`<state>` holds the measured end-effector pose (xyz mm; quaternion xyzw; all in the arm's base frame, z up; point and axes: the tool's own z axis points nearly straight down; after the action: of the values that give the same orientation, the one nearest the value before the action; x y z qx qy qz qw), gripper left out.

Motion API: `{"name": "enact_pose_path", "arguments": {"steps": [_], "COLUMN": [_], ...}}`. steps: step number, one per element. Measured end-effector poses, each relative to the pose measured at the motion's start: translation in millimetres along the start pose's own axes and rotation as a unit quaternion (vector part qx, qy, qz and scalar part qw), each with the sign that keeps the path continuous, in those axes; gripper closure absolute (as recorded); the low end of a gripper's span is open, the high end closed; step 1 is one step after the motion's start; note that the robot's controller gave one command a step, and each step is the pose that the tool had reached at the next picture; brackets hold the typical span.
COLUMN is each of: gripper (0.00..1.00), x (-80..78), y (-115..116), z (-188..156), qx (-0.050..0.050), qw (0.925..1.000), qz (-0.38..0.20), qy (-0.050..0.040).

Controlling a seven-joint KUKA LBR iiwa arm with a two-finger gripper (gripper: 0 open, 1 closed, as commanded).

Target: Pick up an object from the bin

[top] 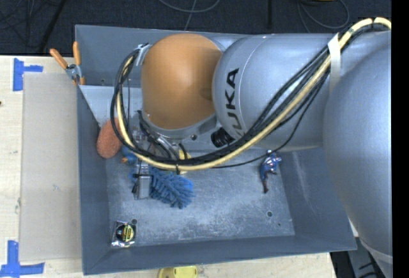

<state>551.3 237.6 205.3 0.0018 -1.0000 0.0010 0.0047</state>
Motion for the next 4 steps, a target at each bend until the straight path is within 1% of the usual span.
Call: {"name": "enact_pose_path", "arguments": {"steps": [1,2,3,4], "gripper": [0.0,0.0,1.0,1.0], "x": [-1.9,-11.9,0.6,0.5], "y": [-1.3,-22.9,-63.0,-63.2], "z": [-4.8,38.2,78.1,78.1], "qx": [-0.001,-0.003,-0.001,-0.001], "qw": [1.0,0.9996,0.9992,0.9992], "qz": [0.003,0.026,-0.04,-0.039], "qy": [-0.004,-0.0072,-0.0035,-0.0035]}}
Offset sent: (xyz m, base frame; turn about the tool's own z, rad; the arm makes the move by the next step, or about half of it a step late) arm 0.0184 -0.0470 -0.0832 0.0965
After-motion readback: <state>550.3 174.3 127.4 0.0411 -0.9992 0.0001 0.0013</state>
